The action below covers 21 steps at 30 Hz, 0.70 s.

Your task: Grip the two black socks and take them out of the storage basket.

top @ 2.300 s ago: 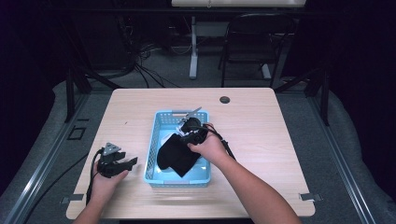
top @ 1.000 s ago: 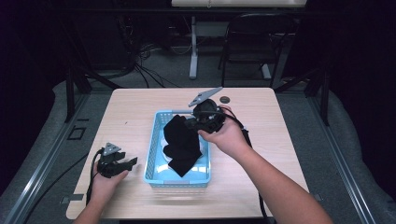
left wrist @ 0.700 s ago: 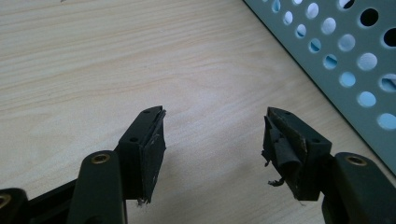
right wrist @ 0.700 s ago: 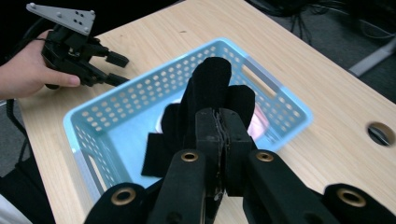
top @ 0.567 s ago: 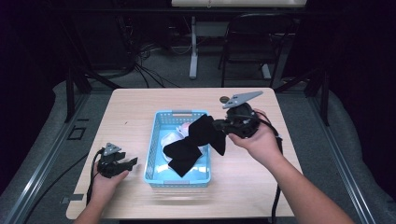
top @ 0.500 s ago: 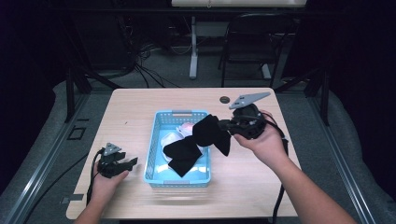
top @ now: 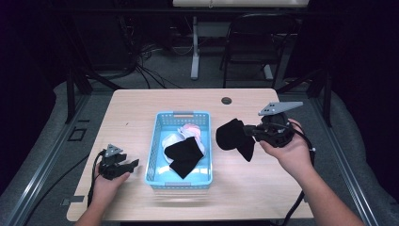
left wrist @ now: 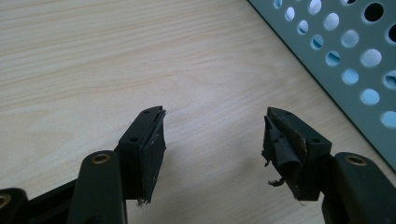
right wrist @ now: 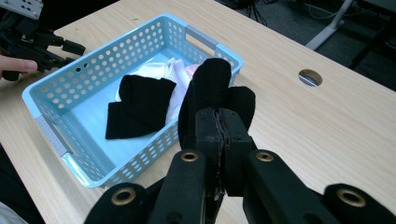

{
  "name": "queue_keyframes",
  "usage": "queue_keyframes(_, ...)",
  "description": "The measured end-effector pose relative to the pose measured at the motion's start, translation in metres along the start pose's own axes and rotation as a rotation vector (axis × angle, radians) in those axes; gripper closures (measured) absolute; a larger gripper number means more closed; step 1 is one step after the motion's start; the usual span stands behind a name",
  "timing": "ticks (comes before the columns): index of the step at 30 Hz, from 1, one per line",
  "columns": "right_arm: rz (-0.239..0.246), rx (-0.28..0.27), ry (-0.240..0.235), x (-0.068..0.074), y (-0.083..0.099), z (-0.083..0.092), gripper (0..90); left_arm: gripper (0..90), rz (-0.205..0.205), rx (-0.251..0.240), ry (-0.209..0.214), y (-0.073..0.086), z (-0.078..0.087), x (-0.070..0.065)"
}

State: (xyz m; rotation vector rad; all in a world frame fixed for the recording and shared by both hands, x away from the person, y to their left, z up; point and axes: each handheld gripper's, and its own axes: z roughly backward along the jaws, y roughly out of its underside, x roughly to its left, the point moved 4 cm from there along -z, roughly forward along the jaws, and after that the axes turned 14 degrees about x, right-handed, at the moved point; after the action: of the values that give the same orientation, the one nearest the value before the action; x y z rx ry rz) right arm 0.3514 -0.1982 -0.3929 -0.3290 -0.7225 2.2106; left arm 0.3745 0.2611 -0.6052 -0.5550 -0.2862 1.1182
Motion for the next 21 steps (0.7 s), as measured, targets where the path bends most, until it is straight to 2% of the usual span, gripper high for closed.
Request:
queue_keyframes(7, -0.030, 0.016, -0.001, -0.005, 0.014, -0.015, 87.8, 38.9, 0.002, -0.005, 0.000, 0.000, 0.000, 0.000)
queue_keyframes(8, -0.042, 0.022, 0.003, -0.006, 0.019, -0.024, 87.8, 38.9, 0.002, -0.006, 0.001, 0.000, 0.000, 0.000)
queue_keyframes(12, -0.053, 0.047, -0.006, -0.007, 0.029, -0.038, 87.8, 38.9, 0.002, -0.005, 0.001, 0.000, 0.000, 0.000)
queue_keyframes(16, -0.074, 0.049, -0.033, -0.010, 0.040, -0.056, 87.8, 38.9, 0.001, -0.005, 0.000, 0.000, 0.000, 0.000)
queue_keyframes(21, -0.120, 0.088, -0.022, -0.021, 0.057, -0.081, 87.7, 38.9, 0.002, -0.004, 0.000, 0.000, 0.000, 0.000)
